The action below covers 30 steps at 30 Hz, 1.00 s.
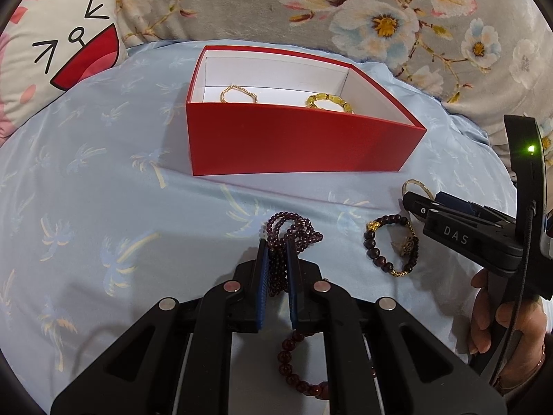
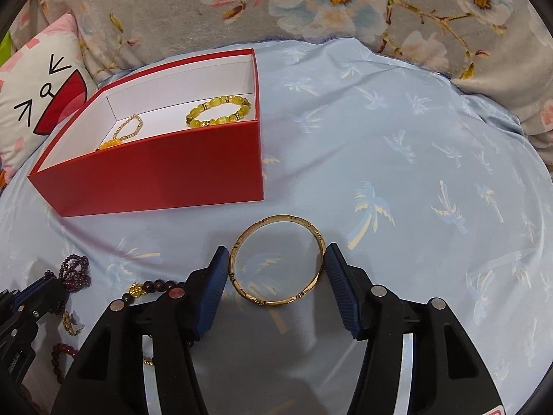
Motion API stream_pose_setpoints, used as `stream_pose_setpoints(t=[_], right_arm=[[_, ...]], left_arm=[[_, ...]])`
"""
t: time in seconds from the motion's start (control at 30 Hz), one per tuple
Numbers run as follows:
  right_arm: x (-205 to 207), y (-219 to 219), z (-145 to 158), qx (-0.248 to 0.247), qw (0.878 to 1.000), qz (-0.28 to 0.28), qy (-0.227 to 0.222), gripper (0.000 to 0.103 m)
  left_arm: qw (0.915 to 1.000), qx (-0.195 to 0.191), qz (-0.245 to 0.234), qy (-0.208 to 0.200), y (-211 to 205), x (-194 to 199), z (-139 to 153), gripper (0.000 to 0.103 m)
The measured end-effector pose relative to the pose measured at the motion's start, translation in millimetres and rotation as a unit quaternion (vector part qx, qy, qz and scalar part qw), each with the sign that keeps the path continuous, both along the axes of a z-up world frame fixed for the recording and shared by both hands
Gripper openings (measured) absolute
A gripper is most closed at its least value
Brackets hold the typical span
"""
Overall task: Organize jewelry
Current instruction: 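Hold the garnet bracelet with the left tool while the right tool approaches the gold bangle, then close the right tool on the gold bangle rim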
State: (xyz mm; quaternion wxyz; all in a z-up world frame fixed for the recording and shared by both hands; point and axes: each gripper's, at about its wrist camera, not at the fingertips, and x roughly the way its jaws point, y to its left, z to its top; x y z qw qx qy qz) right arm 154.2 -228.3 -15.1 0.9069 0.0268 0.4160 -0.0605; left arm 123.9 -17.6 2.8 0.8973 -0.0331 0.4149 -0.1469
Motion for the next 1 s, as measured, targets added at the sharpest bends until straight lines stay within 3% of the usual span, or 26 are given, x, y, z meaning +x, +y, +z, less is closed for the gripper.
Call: stream_pose_setpoints(t=[0.07,0.1,0.13,0.17,0.27,0.33,0.37,0.4,0.47,0.73,0.83,1.0], right_arm=[[-1,-1,1,0.003,1.0,0.0,-0.002,0.054],[-2,-2,1,0.006,1.0,0.0,-0.004,0.048],[-4,-2,3,0.008,1.0,0.001,-0.009,0.031],[-4,-2,3,0.015,1.0,0.005,-0.005,0.004],[-5,-7,2,0.034,0.999,0.005,0.003,0.005],[-7,-9,3,0.03,1.0,-0.003,0.002,0.013],[-9,-11,4,0.029,1.0,-0.006,0.001,0.025],[-12,-13,5,0.031,0.999,-0.008,-0.003,0.044],[-21,-18,10,0.03,0.999,-0.013,-0.02,0.056],[-31,-56,5,0.052,0.997,-0.052,-0.01,0.055],[-29,-61,2,0.056,0.997,-0.054,-0.006,0.046],[-19,-57,2,0.04,0.998,-0.049,-0.001,0.017]], left_arm=[[1.0,-0.001,0.0,0.0,0,0,0,0.01],[1.0,-0.001,0.0,0.0,0,0,0,0.01],[1.0,-0.001,-0.001,0.0,-1,0,0,0.009],[1.0,-0.001,-0.001,0.0,0,0,1,0.009],[1.0,-0.001,-0.002,-0.001,-3,-1,2,0.009],[1.0,0.0,-0.003,-0.001,-3,-2,2,0.01],[1.0,0.0,-0.003,-0.001,-3,-2,2,0.01],[1.0,0.0,-0.002,-0.001,-3,-2,2,0.01],[1.0,0.0,-0.003,0.0,-3,-2,2,0.01],[1.0,0.001,-0.004,-0.001,-3,-3,1,0.01],[1.0,0.002,-0.004,-0.002,-4,-2,1,0.01],[1.0,0.002,-0.008,-0.001,-8,-1,0,0.01]])
